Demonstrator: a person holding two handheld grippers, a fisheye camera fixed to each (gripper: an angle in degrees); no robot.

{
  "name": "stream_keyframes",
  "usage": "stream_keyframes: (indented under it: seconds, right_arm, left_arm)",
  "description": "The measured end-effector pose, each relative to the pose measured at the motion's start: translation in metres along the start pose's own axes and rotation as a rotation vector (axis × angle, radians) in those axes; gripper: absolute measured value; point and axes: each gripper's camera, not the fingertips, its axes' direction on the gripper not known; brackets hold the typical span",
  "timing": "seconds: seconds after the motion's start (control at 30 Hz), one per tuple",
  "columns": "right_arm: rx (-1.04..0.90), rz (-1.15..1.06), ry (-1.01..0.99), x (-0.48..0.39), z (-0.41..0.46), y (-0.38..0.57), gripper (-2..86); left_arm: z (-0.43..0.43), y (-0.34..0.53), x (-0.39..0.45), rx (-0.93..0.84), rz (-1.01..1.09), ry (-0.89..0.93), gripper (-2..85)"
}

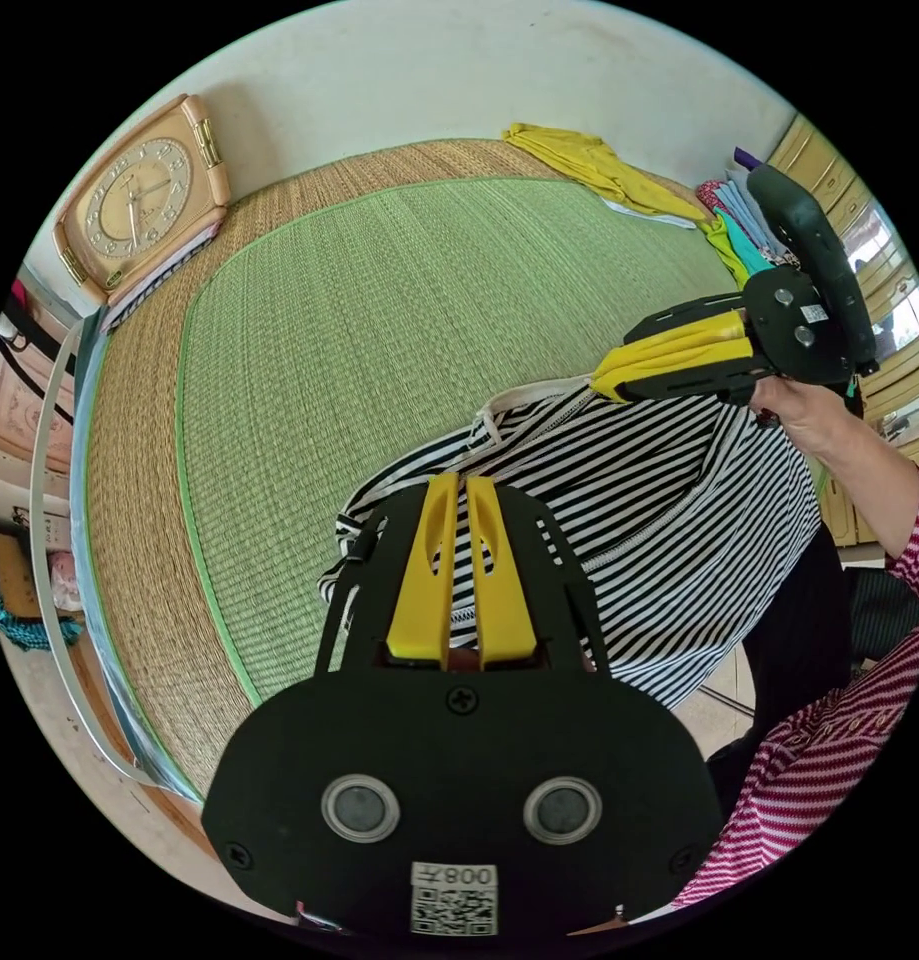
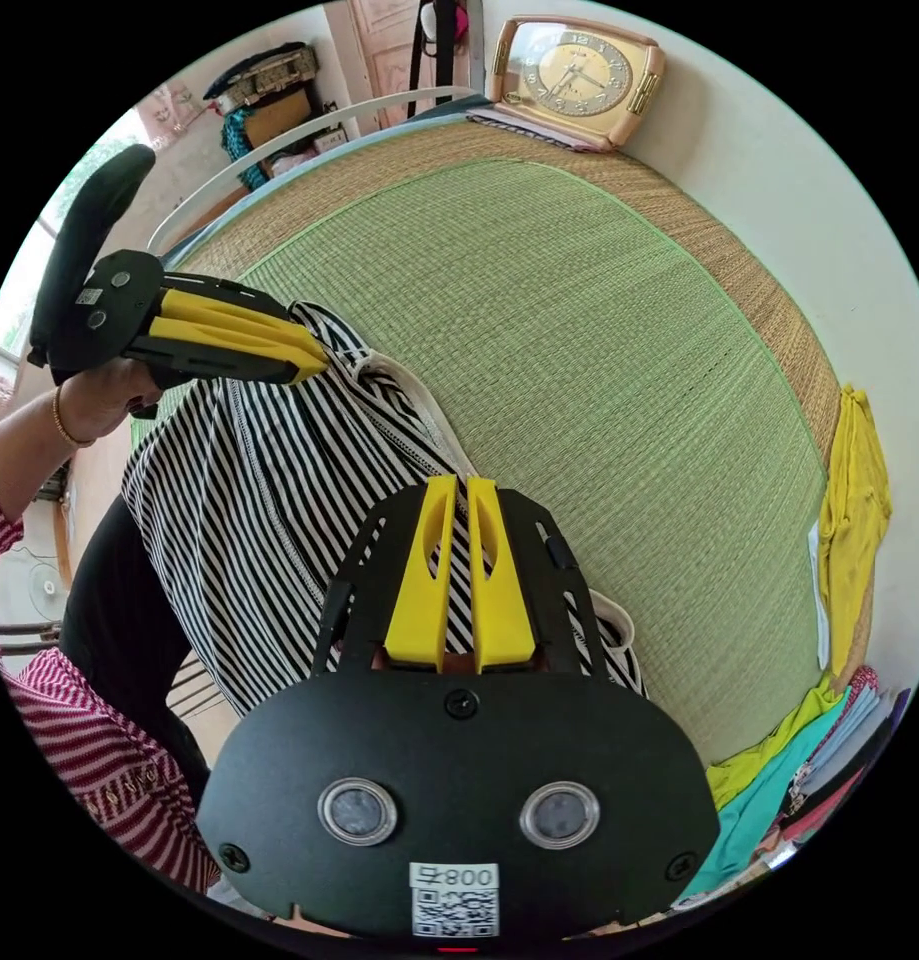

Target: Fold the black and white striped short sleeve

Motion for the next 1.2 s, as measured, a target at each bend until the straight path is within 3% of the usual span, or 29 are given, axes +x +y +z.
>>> stream_keyframes:
  seconds: [0.27, 0.5, 0.67, 0.87, 1.2]
  right_arm:
    - [0.015, 0.091, -0.069, 0.018, -0.009, 0.0, 0.4]
    - [0.111, 0.217, -0.154, 0.043, -0.039, 0.036, 1.4]
    - [0.104, 0.266, -0.108, 0.04, -0.062, 0.115, 3.9]
    - [0.013, 0.259, -0.009, 0.016, -0.071, 0.173, 5.7]
    - [-0.08, 0.082, 0.189, -0.028, -0.061, 0.163, 6.4]
  left_arm:
    - [0.0, -0.007, -0.025, -0.001, -0.062, -0.014, 0.7]
    - [-0.034, 0.018, -0.026, 0.092, -0.054, 0.091, 2.3]
    - [-0.043, 0.055, 0.002, 0.05, 0.05, 0.157, 5.3]
    - [-0.025, 0.064, 0.026, -0.075, 0.162, 0.037, 6.4]
    - [-0.03, 0.057, 0.016, -0.081, 0.118, 0.049, 1.0]
